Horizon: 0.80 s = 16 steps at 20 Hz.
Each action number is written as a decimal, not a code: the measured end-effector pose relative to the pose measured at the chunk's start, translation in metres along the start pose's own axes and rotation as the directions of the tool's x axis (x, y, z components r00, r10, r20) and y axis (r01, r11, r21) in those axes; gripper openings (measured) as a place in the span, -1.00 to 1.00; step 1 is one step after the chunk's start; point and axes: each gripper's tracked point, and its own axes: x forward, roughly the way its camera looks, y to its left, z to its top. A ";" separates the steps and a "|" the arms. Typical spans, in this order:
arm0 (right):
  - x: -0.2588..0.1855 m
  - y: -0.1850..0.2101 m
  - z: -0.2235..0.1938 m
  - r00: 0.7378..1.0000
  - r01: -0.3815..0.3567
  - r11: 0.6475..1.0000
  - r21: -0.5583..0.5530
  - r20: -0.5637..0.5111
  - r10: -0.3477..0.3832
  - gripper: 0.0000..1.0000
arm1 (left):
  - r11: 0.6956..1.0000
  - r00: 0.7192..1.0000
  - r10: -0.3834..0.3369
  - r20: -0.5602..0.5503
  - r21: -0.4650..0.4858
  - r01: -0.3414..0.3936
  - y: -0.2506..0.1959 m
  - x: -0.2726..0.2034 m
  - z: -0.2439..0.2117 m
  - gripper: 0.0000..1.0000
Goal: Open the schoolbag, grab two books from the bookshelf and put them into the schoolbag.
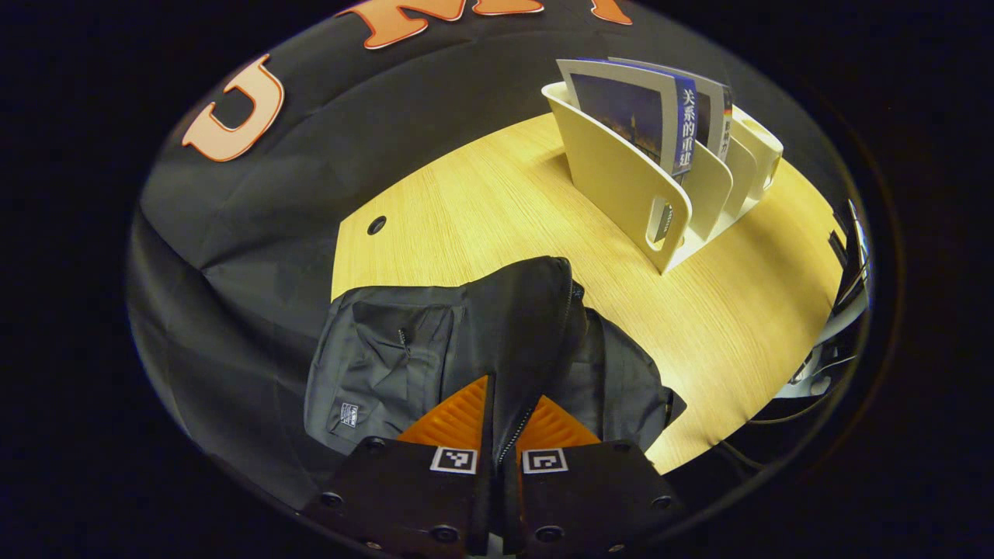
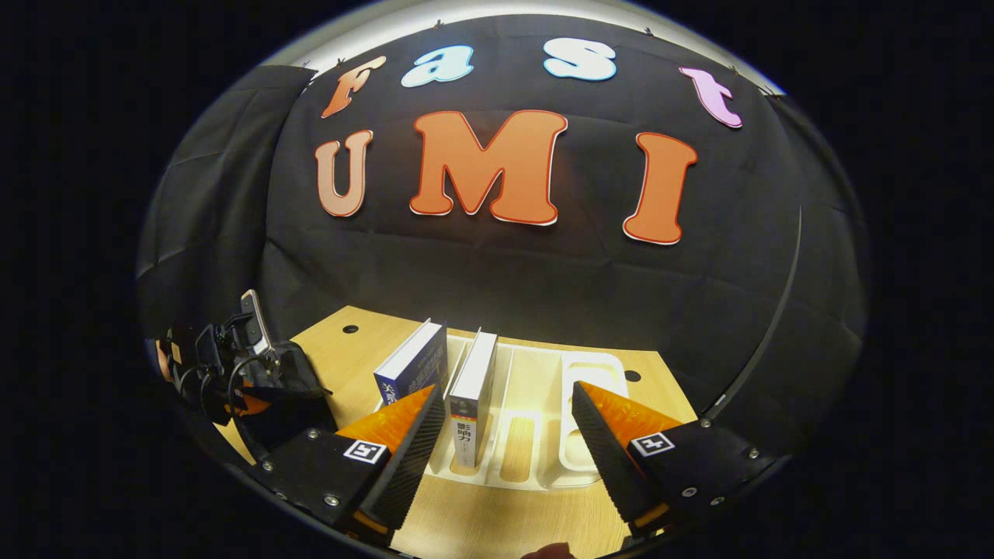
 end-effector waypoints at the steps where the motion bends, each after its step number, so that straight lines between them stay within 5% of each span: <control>1: 0.003 0.003 -0.001 1.000 -0.006 1.000 -0.004 -0.020 0.006 0.97 | 1.000 1.000 -0.021 -0.002 -0.005 0.021 0.003 -0.001 0.002 -0.85; 16: 0.069 0.082 0.026 0.950 -0.093 0.996 0.004 -0.300 0.090 0.97 | 0.947 0.948 -0.319 -0.022 0.021 0.319 0.042 -0.029 0.038 -0.89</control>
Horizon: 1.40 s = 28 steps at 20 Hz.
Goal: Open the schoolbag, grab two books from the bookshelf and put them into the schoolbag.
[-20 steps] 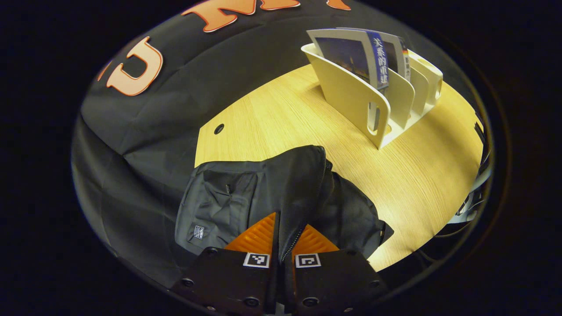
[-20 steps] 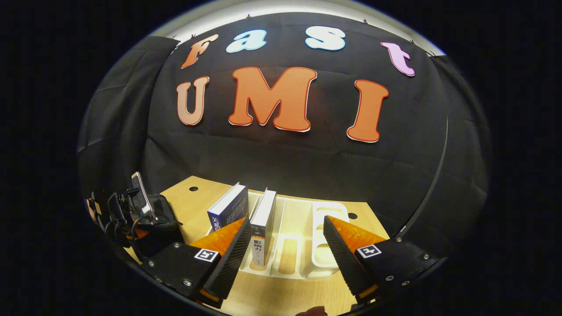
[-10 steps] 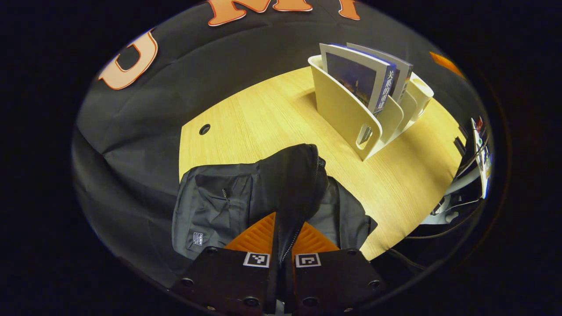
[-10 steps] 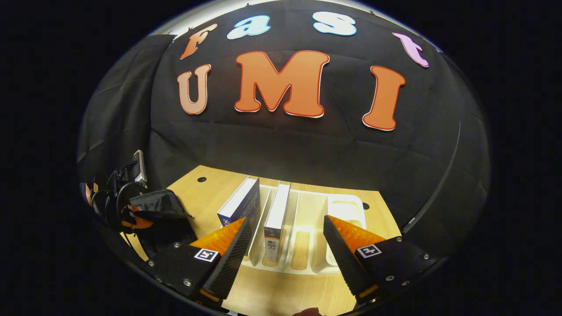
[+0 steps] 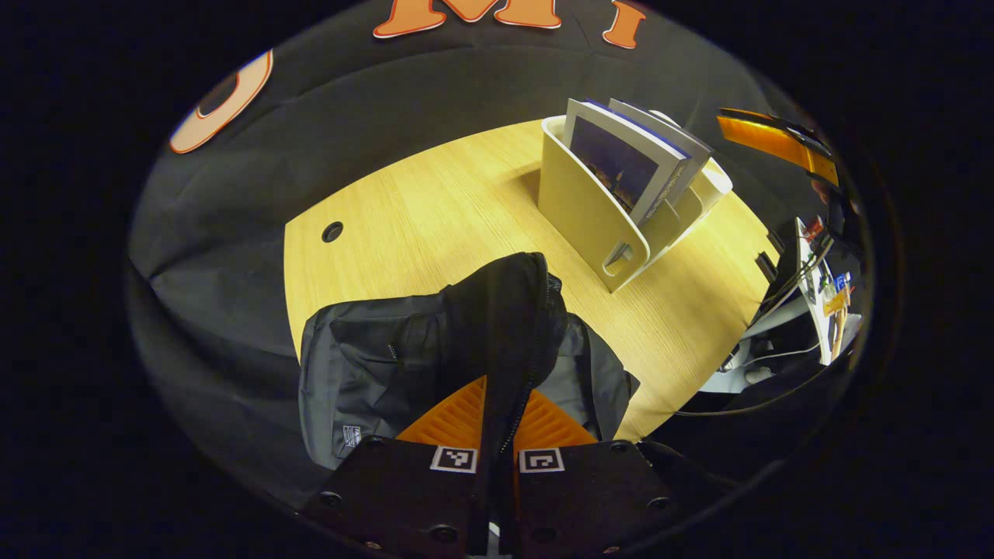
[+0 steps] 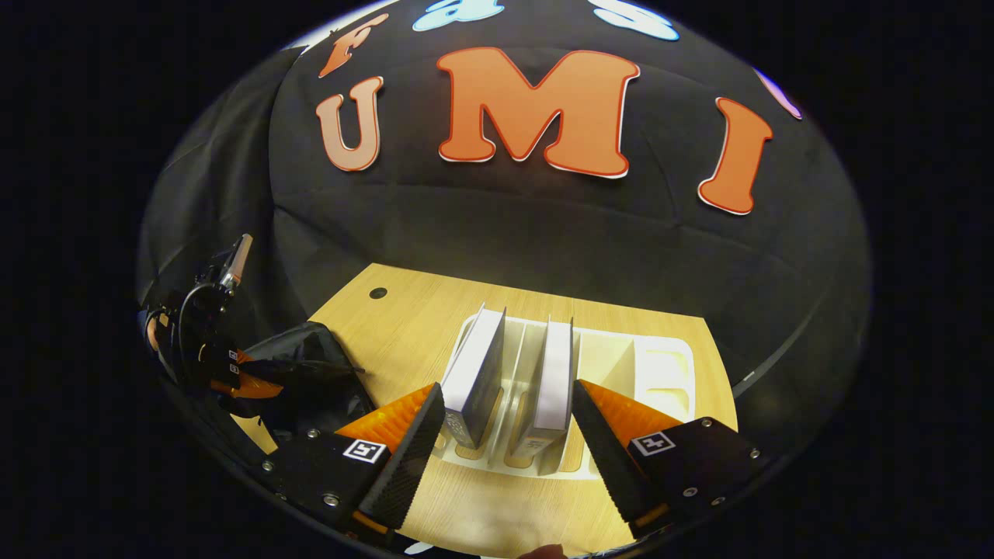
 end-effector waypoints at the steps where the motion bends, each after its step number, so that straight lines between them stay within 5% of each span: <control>1: 0.003 0.002 0.007 1.000 0.006 1.000 -0.016 -0.012 -0.006 0.97 | 1.000 1.000 -0.015 -0.006 0.011 0.015 0.001 -0.002 0.002 -0.89; 13: 0.043 0.031 0.021 0.963 -0.057 0.998 0.038 -0.260 0.065 0.98 | 0.984 0.995 -0.097 -0.035 0.145 0.101 0.022 -0.013 0.020 -0.89; 22: 0.093 0.042 -0.006 0.852 -0.069 0.993 0.093 -0.513 0.107 0.96 | 0.964 0.991 -0.108 -0.082 0.234 0.124 0.032 -0.008 0.031 -0.88; 28: 0.126 0.030 -0.029 0.793 0.006 1.000 0.027 -0.609 0.011 0.68 | 0.964 0.986 -0.132 -0.097 0.220 0.151 0.031 0.001 0.030 -0.89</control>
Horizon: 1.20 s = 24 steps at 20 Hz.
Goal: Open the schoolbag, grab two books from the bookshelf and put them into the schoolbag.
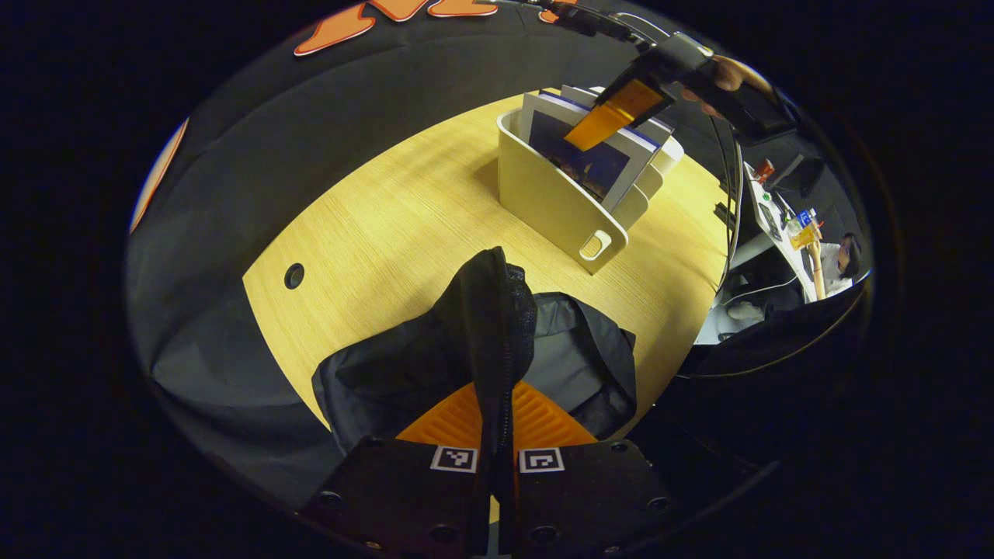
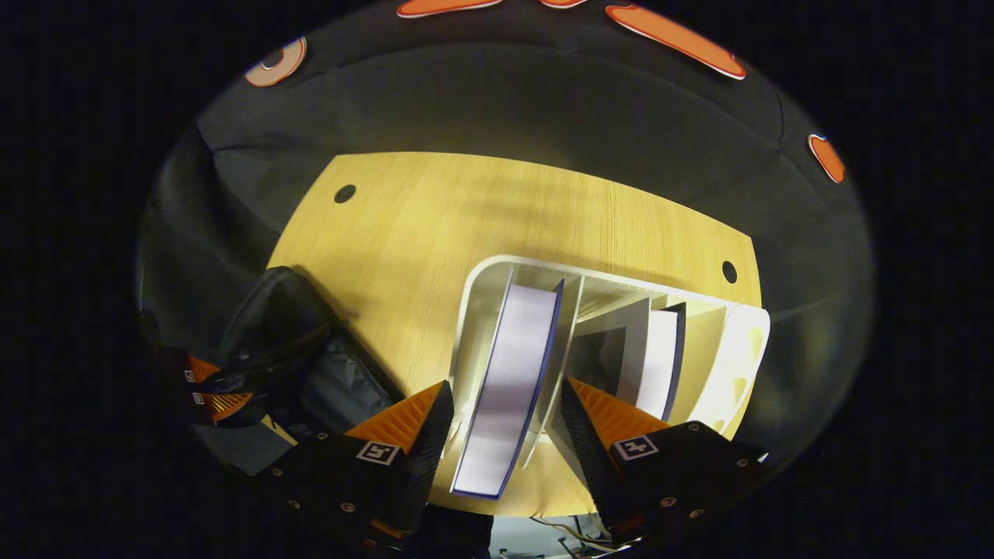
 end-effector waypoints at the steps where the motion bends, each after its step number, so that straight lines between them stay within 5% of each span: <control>1: 0.005 0.001 0.000 1.000 0.001 1.000 0.004 -0.014 -0.001 0.60 | 1.000 1.000 -0.001 -0.001 -0.004 0.001 0.001 0.001 0.000 -0.89; 4: 0.012 0.007 0.003 0.999 -0.013 0.998 0.056 -0.035 0.015 0.38 | 1.000 1.000 -0.010 -0.004 -0.015 0.010 0.000 0.005 -0.001 -0.89; 8: 0.014 0.004 -0.004 0.998 0.005 0.995 0.103 -0.063 0.002 -0.27 | 0.999 1.000 -0.017 -0.005 -0.028 0.017 0.000 0.006 -0.001 -0.88; 17: -0.020 -0.004 -0.032 0.999 0.021 0.990 0.141 -0.036 -0.016 -0.28 | 1.000 1.000 -0.016 -0.008 -0.023 0.016 -0.006 0.012 -0.006 -0.88; 24: -0.063 0.001 -0.058 0.998 -0.049 0.985 0.168 0.053 0.041 -0.29 | 0.999 1.000 -0.017 -0.021 -0.045 0.016 -0.012 0.020 -0.012 -0.88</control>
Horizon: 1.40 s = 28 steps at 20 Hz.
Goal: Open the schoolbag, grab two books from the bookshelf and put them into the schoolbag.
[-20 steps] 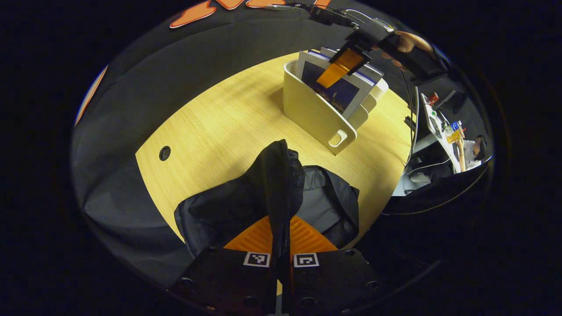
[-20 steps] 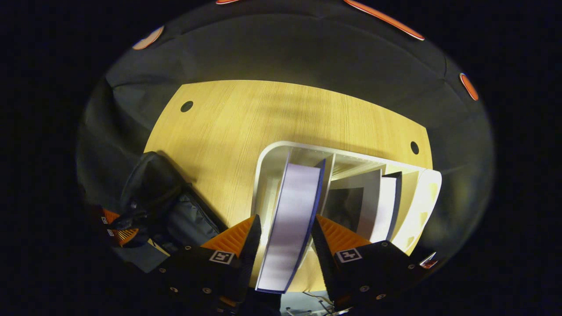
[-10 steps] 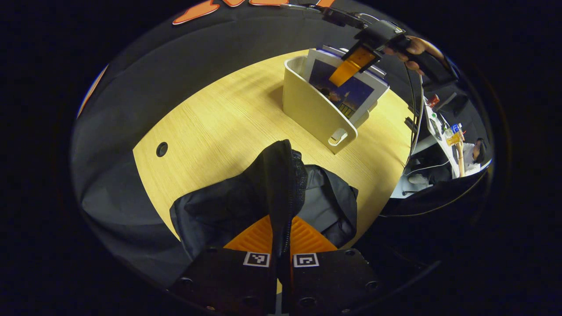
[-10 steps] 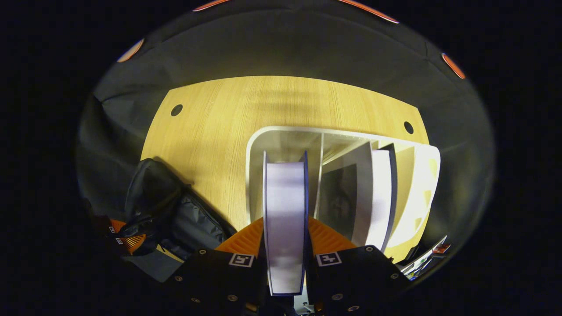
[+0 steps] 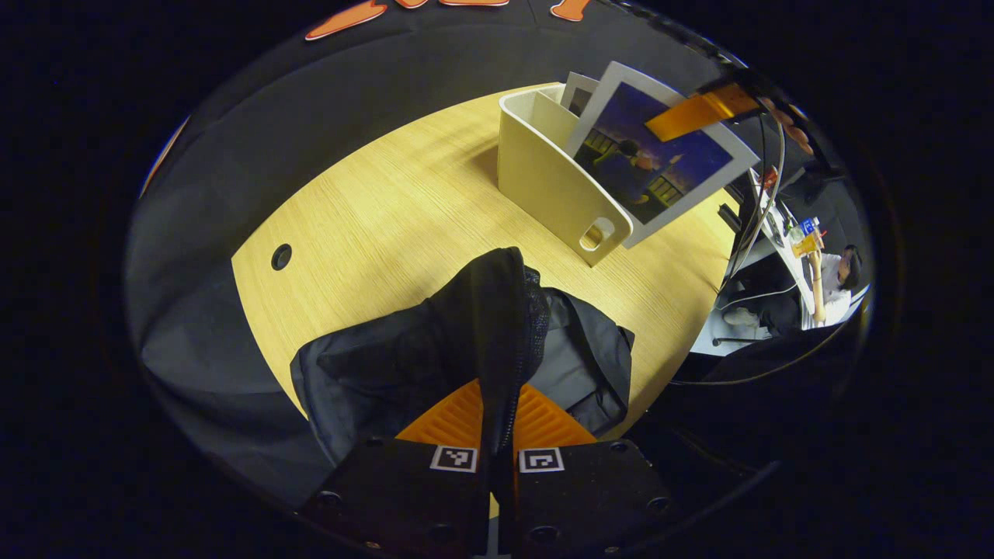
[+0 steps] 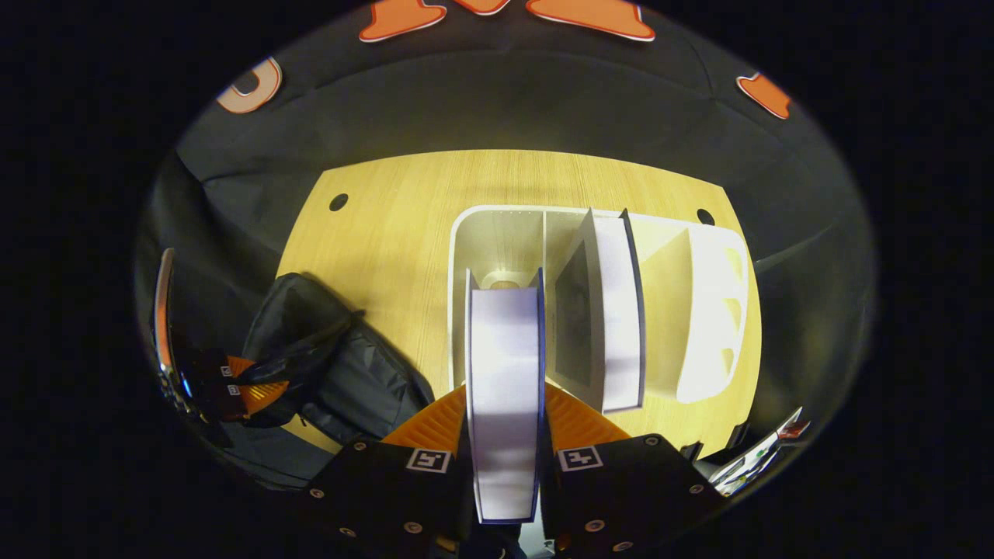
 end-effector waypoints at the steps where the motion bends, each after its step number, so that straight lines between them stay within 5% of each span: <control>1: -0.008 0.000 -0.001 1.000 -0.010 1.000 0.008 0.016 0.010 -0.29 | 1.000 1.000 0.001 -0.002 -0.003 -0.001 -0.001 0.001 -0.001 -0.88; 19: -0.073 -0.017 -0.113 0.984 -0.156 0.982 0.108 0.098 0.146 -0.29 | 1.000 0.999 0.014 -0.046 -0.014 -0.015 -0.004 0.005 -0.008 -0.88; 24: -0.070 -0.019 -0.137 0.973 -0.218 0.961 0.172 0.119 0.199 -0.29 | 1.000 0.998 0.017 -0.058 -0.014 -0.018 -0.005 0.006 -0.006 -0.89; 28: -0.070 0.004 -0.152 0.930 -0.363 0.905 0.222 0.146 0.337 -0.30 | 0.999 0.998 0.027 -0.055 -0.025 -0.029 -0.004 0.008 -0.009 -0.88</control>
